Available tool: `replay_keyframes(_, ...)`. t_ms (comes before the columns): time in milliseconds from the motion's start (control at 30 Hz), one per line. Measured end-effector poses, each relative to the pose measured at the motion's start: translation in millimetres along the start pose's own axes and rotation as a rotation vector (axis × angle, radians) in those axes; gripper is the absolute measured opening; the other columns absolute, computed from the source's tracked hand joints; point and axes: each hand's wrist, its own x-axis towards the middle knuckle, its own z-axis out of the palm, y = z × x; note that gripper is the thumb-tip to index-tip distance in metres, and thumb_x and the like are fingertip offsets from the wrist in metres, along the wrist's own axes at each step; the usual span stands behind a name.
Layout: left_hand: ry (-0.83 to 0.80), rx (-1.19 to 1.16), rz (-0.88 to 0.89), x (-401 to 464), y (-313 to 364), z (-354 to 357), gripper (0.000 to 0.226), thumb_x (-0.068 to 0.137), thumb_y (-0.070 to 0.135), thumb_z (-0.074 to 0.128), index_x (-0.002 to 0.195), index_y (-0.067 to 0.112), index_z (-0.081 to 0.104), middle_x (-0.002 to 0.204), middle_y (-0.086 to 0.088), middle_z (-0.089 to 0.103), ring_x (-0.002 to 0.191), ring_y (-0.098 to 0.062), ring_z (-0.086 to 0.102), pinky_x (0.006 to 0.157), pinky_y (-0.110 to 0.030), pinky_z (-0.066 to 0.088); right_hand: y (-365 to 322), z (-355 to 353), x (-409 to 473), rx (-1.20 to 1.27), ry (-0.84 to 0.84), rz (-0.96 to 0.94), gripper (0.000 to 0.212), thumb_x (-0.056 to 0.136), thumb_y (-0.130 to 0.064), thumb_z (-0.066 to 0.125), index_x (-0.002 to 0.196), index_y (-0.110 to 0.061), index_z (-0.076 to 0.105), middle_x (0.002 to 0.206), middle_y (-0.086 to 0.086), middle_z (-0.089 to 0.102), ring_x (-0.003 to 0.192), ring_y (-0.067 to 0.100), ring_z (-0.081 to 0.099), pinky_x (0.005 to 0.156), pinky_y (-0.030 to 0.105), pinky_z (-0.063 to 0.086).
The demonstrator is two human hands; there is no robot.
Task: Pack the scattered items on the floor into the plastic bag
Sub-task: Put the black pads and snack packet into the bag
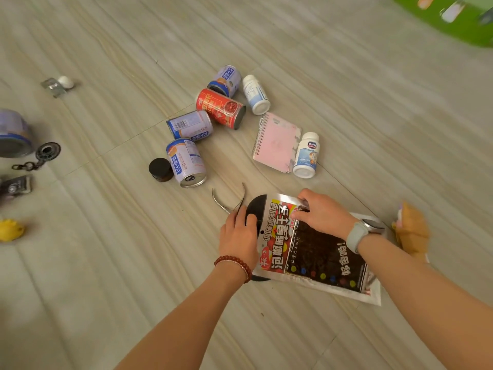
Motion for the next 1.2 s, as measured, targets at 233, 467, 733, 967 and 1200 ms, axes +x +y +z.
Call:
replay_keyframes(233, -0.075, 0.141, -0.032, 11, 13, -5, 0.041, 0.078, 0.009, 0.057, 0.116, 0.011, 0.041, 0.132, -0.01, 0.041, 0.121, -0.03, 0.036, 0.098, -0.038, 0.032, 8, 0, -7, 0.009, -0.03, 0.048, 0.024, 0.087, -0.032, 0.056, 0.09, -0.015, 0.039, 0.088, 0.005, 0.053, 0.08, 0.023, 0.053, 0.069, 0.036, 0.041)
replay_keyframes(467, -0.055, 0.109, 0.016, 16, 16, -1, 0.036, 0.081, 0.01, 0.057, 0.114, 0.008, 0.041, 0.121, -0.015, 0.046, 0.115, -0.031, 0.041, 0.097, -0.038, 0.037, 11, 0, -6, 0.09, -0.098, 0.024, 0.024, 0.089, -0.025, 0.055, 0.103, -0.007, 0.046, 0.09, 0.005, 0.05, 0.082, 0.02, 0.048, 0.069, 0.03, 0.036)
replay_keyframes(733, 0.024, -0.514, -0.077, -15, -5, -41, 0.06, 0.08, -0.002, 0.057, 0.126, 0.026, 0.032, 0.121, -0.008, 0.049, 0.107, -0.024, 0.055, 0.091, -0.037, 0.049, -2, -19, -2, 0.095, -0.125, -0.092, 0.035, 0.091, -0.021, 0.052, 0.063, -0.02, 0.03, 0.064, -0.003, 0.036, 0.057, 0.011, 0.032, 0.055, 0.027, 0.026)
replay_keyframes(967, 0.252, -0.356, -0.177, -59, -85, -153, 0.049, 0.081, 0.007, 0.062, 0.127, 0.011, 0.047, 0.116, -0.012, 0.06, 0.105, -0.027, 0.055, 0.084, -0.025, 0.038, -92, -36, -9, -0.034, -0.101, -0.339, 0.028, 0.092, -0.026, 0.046, 0.069, -0.031, 0.03, 0.071, 0.001, 0.047, 0.069, 0.023, 0.05, 0.07, 0.041, 0.042)
replay_keyframes(1200, 0.5, -0.289, -0.291, -165, -173, -246, 0.035, 0.083, 0.01, 0.061, 0.117, 0.007, 0.055, 0.097, -0.005, 0.059, 0.087, -0.019, 0.055, 0.074, -0.028, 0.042, -235, -11, -32, 0.197, 0.077, -0.698, 0.023, 0.091, -0.007, 0.049, 0.11, -0.013, 0.061, 0.104, 0.01, 0.066, 0.099, 0.028, 0.059, 0.089, 0.04, 0.045)
